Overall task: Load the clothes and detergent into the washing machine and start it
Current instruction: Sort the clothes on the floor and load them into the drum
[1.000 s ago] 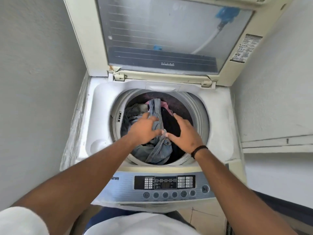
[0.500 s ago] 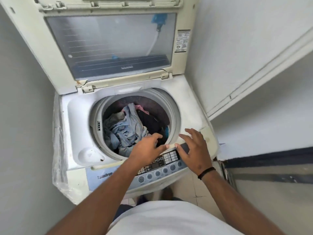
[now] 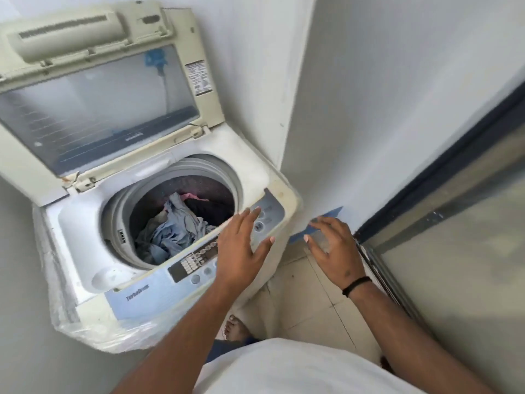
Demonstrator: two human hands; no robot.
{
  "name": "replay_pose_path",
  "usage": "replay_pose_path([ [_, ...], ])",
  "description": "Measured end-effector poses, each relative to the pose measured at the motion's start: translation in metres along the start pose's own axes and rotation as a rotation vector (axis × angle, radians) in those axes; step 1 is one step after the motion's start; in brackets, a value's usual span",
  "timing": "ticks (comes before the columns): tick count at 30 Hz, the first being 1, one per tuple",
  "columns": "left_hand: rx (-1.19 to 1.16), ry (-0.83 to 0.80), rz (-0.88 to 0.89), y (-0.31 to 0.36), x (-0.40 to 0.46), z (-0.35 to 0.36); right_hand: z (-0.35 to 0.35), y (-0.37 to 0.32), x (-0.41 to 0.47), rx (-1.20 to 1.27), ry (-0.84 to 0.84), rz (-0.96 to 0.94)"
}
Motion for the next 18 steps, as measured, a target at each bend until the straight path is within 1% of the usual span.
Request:
replay_pose_path([
  [2,0.015,-0.063,0.032,0.031,-0.012,0.026,-0.021,0.025,-0.038,0.052,0.041,0.06],
  [4,-0.017,-0.171,0.082,0.072,-0.029,0.058,-0.05,0.057,-0.087,0.099,0.118,0.146],
  [6,0.007,-0.327,0.144,0.112,-0.046,0.096,-0.078,0.092,-0.142,0.125,0.223,0.259],
  [10,0.158,-0.621,0.286,0.179,-0.075,0.176,-0.118,0.153,-0.257,0.169,0.384,0.479],
  [14,0.179,-0.79,0.386,0.24,-0.106,0.242,-0.154,0.193,-0.372,0.164,0.554,0.687],
  [18,0.233,-0.953,0.584,0.306,-0.159,0.301,-0.167,0.212,-0.473,0.24,0.727,0.893],
])
Point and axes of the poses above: each hand's wrist, its own x-axis towards the middle knuckle, its own z-axis out of the palm, y = z × x, the point moved 10 cm from there along x, towards the middle knuckle, and after that the axes turned 8 degrees about -y, right-handed, at the moved point
